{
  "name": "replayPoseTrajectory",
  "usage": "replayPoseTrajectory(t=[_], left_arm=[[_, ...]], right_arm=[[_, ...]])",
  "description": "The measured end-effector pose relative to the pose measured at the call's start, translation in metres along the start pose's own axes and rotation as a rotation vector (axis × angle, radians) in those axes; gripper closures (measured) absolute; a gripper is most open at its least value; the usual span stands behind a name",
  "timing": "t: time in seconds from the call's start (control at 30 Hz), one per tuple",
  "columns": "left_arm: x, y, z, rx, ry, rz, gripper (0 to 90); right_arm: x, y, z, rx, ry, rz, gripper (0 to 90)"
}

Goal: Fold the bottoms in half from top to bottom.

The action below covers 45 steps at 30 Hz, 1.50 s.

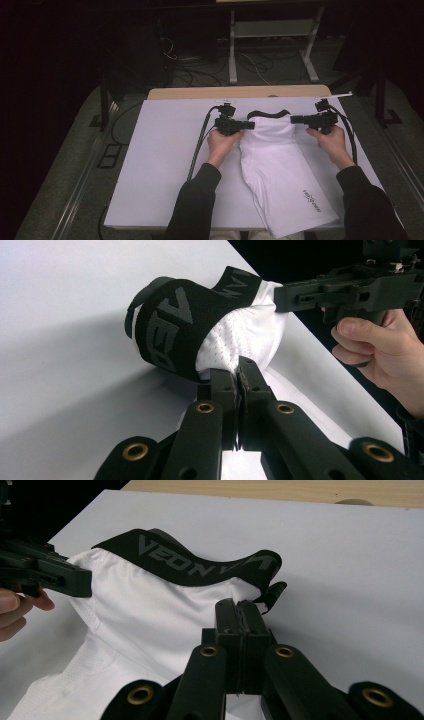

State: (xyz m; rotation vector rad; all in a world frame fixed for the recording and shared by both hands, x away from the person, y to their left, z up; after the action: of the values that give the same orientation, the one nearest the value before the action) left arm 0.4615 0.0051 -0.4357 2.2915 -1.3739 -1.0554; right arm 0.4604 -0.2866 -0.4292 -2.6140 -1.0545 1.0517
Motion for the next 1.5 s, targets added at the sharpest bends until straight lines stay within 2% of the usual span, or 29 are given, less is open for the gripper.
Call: replayPoseTrajectory(t=[0.47, 1.5], left_arm=[[-0.014, 0.022, 0.003, 0.045, -0.001, 0.009, 86.8], [-0.018, 0.05, 0.025, 0.064, 0.0, 0.054, 86.8]], right_arm=[[-0.014, -0.016, 0.001, -0.05, -0.006, -0.004, 88.3], [-0.033, -0.026, 0.024, -0.065, -0.025, -0.007, 88.3]])
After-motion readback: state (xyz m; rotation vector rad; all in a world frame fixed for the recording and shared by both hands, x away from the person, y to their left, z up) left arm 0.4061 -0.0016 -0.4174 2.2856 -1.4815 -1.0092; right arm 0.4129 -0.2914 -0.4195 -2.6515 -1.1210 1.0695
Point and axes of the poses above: each handheld gripper's, and its own axes: x roughly forward along the jaws, z roughly out of its underside, y roughly to its right, the point moved 3 cm from there along x, roughly forward along the jaws, and after that the axes turned 2 degrees about -x, right-handed, at the moved point
